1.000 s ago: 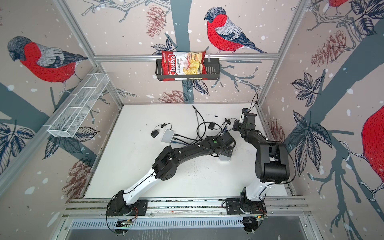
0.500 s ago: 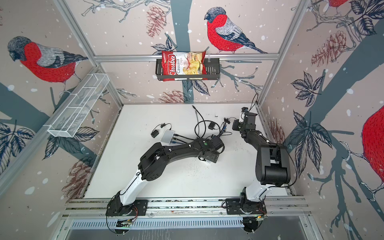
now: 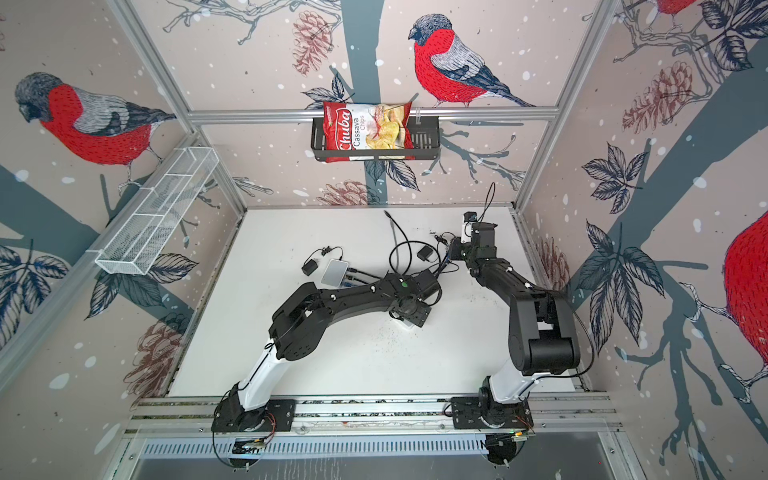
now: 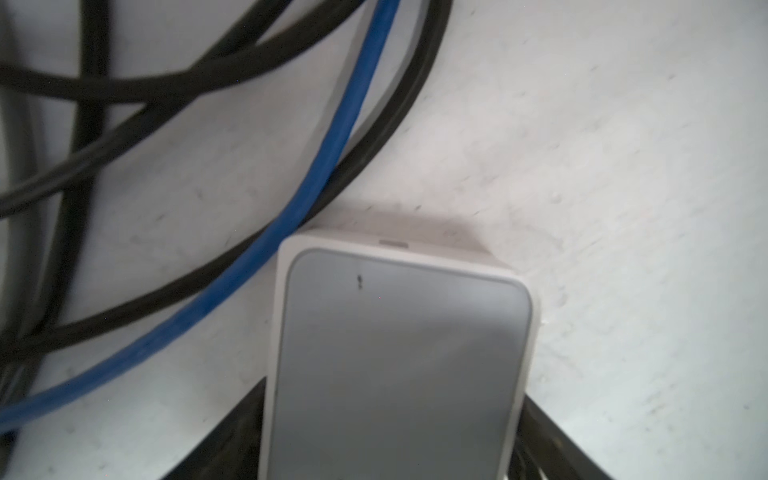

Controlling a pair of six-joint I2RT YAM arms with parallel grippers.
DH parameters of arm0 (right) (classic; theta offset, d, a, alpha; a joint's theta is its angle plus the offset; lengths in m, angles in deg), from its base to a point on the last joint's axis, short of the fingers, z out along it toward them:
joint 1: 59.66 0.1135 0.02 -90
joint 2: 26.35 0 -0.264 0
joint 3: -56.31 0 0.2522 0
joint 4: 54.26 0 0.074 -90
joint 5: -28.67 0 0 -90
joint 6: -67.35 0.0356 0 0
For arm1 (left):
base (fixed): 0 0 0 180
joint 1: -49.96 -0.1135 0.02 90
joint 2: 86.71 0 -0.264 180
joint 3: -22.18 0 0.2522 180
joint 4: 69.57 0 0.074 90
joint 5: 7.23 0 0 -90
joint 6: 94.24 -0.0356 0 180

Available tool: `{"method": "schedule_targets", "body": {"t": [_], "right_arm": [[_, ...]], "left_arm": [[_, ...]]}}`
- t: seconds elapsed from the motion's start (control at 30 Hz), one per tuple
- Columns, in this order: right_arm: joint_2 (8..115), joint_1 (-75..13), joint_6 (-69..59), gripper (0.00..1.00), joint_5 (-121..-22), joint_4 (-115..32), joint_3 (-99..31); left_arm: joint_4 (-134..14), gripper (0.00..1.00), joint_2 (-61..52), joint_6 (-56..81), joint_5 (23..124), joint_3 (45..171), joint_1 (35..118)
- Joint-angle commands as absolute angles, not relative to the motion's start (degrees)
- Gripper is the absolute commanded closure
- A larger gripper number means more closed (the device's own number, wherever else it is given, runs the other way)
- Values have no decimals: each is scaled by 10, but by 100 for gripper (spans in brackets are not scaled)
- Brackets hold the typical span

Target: Insert the plug into the switch port

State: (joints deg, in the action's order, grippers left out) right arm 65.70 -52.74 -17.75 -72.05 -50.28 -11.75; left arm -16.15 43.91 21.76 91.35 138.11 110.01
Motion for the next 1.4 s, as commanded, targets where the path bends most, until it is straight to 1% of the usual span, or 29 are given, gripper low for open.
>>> {"method": "schedule_targets", "body": {"t": [0.0, 0.13, 0.27, 0.43, 0.63, 0.83, 0.93, 1.03, 1.1, 1.23, 1.37], "right_arm": [[641, -519, -179, 97, -717, -502, -119], [621, -518, -178, 97, -723, -500, -116], [606, -518, -176, 97, -737, -495, -116], [581, -516, -158, 96, -787, -506, -97], [563, -511, -112, 96, -879, -552, -57], [551, -506, -45, 96, -970, -626, -10], [541, -490, -24, 96, -988, -652, 10], [531, -468, -14, 96, -991, -658, 20], [525, -457, -2, 96, -1001, -667, 28], [515, -428, 8, 96, -1017, -659, 30], [506, -400, 19, 96, -1015, -654, 38]], "left_arm": [[-92, 29, 454, 200, 914, 1375, 1098], [-100, 39, 444, 199, 913, 1362, 1094], [-143, 44, 412, 197, 929, 1327, 1091], [-298, 44, 304, 190, 965, 1199, 1091], [-540, 43, 166, 159, 1002, 1010, 1091], [-757, 43, 71, 119, 1059, 842, 1091], [-882, 42, 29, 89, 1076, 764, 1091], [-1002, 41, 8, 42, 1091, 703, 1091], [-1049, 41, 6, 11, 1085, 683, 1091], [-1111, 41, 18, -40, 1060, 660, 1091], [-1259, 41, 37, -103, 1030, 608, 1091]]}}
